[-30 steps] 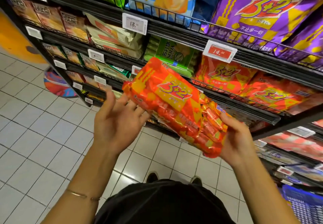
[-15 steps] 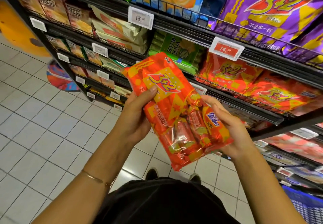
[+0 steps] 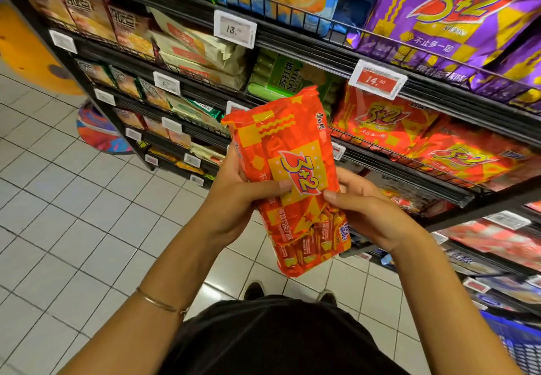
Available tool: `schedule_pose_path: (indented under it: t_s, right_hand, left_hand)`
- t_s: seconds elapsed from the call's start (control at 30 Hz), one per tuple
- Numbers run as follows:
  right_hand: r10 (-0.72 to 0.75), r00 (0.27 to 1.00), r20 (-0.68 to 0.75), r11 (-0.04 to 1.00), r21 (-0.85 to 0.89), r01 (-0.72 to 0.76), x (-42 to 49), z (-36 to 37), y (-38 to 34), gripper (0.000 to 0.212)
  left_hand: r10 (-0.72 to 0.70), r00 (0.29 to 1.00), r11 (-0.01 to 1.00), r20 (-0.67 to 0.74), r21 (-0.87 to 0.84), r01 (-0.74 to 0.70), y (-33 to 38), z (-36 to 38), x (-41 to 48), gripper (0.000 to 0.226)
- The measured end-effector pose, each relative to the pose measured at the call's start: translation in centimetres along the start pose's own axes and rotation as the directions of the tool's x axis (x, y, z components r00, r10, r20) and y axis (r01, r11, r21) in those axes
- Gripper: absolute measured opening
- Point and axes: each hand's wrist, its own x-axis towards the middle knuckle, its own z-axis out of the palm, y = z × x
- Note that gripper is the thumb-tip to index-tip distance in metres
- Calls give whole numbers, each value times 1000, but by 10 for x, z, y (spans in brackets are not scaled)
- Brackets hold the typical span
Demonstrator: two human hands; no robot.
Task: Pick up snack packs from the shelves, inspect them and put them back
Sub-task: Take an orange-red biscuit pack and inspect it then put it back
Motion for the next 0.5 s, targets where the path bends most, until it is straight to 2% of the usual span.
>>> schedule_pose_path:
  t_s: [0.13, 0.2, 0.23, 0.3, 0.37, 0.4, 0.43, 0.5]
  right_hand:
    - [-76, 997, -30, 997, 33, 77, -1, 1, 3, 57]
    - [-140, 988, -70, 990, 18, 142, -2, 2, 4, 57]
    - [-184, 979, -87, 983, 0, 184, -2, 2, 4, 55]
    - [-274, 956, -103, 961, -58, 269, -4, 3, 2, 53]
    - [-340, 936, -88, 936, -129, 328, -5, 5, -2, 54]
    - [-363, 929, -74, 923, -167, 348, -5, 5, -4, 56]
    - [-383, 922, -62, 908, -209, 363, -5, 5, -6, 57]
    - [-402, 915, -41, 883, -279, 376, -5, 5, -9, 59]
  left_hand:
    - [-14, 999, 1000, 42, -8, 14, 5, 2, -1, 97]
    - [-5, 997, 994, 71, -110, 13, 10, -2, -3, 98]
    - [-36, 998, 986, 59, -160, 44, 11, -6, -2, 91]
    - [-215, 977, 969, -2, -124, 213, 7, -13, 2, 71]
    - [-449, 892, 893, -47, 2, 449, -3, -19, 3, 63]
    - [-537, 844, 844, -11, 4, 537, -7, -21, 2, 64]
    - [-587, 805, 806, 84, -27, 591, -10, -20, 0, 68]
    - [-593, 756, 759, 277, -121, 639, -14, -18, -3, 77]
